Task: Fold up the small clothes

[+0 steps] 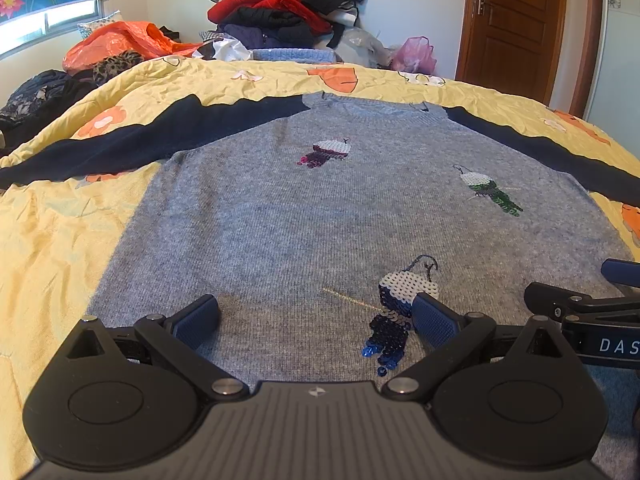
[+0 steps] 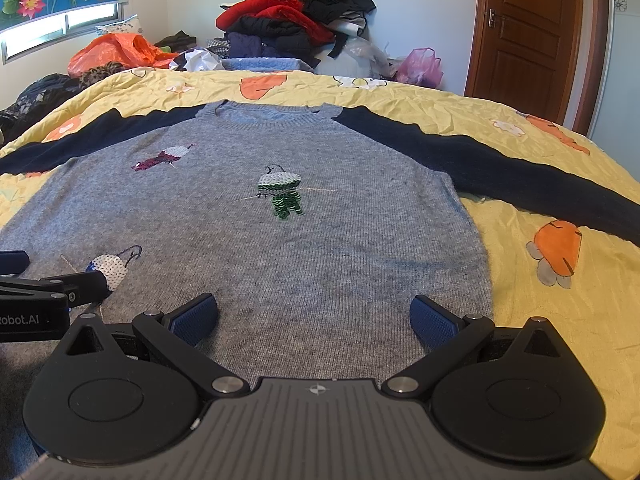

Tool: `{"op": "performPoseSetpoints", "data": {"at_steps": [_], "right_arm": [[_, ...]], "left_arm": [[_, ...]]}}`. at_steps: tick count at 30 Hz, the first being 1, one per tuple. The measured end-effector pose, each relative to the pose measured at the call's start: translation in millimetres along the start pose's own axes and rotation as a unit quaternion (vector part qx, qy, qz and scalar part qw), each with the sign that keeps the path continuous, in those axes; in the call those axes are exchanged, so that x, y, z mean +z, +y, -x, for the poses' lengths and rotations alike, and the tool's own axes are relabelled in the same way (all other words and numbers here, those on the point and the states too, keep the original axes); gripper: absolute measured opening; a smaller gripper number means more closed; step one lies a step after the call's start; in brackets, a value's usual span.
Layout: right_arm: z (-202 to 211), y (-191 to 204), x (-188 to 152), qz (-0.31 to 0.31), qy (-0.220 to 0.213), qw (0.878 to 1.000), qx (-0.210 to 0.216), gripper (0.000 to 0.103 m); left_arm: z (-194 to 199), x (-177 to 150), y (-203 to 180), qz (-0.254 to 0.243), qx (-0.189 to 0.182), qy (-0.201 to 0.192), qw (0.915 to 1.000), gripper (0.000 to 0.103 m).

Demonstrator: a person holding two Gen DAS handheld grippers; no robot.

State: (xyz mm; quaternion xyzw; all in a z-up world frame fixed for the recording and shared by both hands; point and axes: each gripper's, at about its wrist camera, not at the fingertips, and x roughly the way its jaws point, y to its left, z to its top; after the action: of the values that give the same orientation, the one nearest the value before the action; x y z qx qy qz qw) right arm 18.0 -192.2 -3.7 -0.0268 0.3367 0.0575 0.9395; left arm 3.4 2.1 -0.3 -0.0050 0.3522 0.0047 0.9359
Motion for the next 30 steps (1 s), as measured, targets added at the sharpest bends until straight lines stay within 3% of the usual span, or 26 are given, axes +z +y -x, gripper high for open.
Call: {"op": "performPoseSetpoints", "data": {"at_steps": [10, 14, 16, 19, 22, 24, 26, 28, 30], "right_arm": [[1, -2, 1, 0.000, 0.001, 1.000, 0.003, 0.103], [8, -13, 5, -0.007, 0.006, 0.999, 0.053, 0.103], [21, -38, 8, -0.051, -0.015, 0.995, 0.080, 0.103], [43, -97, 15, -0.134, -0.081, 0.984, 0.081, 0.103], [56, -178, 18, -0.261, -0.133, 0.955, 0.048, 0.103], [55, -238, 15, -0.371, -0.135, 0.918, 0.042, 0.102], [52, -289, 7, -0.466, -0.149, 0.871, 0.042, 0.102], [48, -322, -1, -0.514, -0.160, 0.842, 0.035, 0.102], [41, -344, -8, -0.541, -0.164, 0.825, 0.023, 0.102]], "left_arm": [[0, 0, 0, 0.000, 0.000, 0.000, 1.0000, 0.103], [0, 0, 0, 0.000, 0.000, 0.000, 1.0000, 0.103], [0, 0, 0, 0.000, -0.001, 0.000, 1.0000, 0.103], [1, 1, -1, 0.000, 0.000, 0.000, 1.0000, 0.103], [1, 1, 0, 0.000, -0.001, 0.000, 1.0000, 0.103], [1, 1, 0, 0.000, 0.000, 0.000, 1.0000, 0.103], [1, 1, 0, 0.000, 0.000, 0.000, 1.0000, 0.103], [1, 1, 0, 0.000, 0.000, 0.000, 1.0000, 0.103], [1, 1, 0, 0.000, 0.000, 0.000, 1.0000, 0.103]]}}
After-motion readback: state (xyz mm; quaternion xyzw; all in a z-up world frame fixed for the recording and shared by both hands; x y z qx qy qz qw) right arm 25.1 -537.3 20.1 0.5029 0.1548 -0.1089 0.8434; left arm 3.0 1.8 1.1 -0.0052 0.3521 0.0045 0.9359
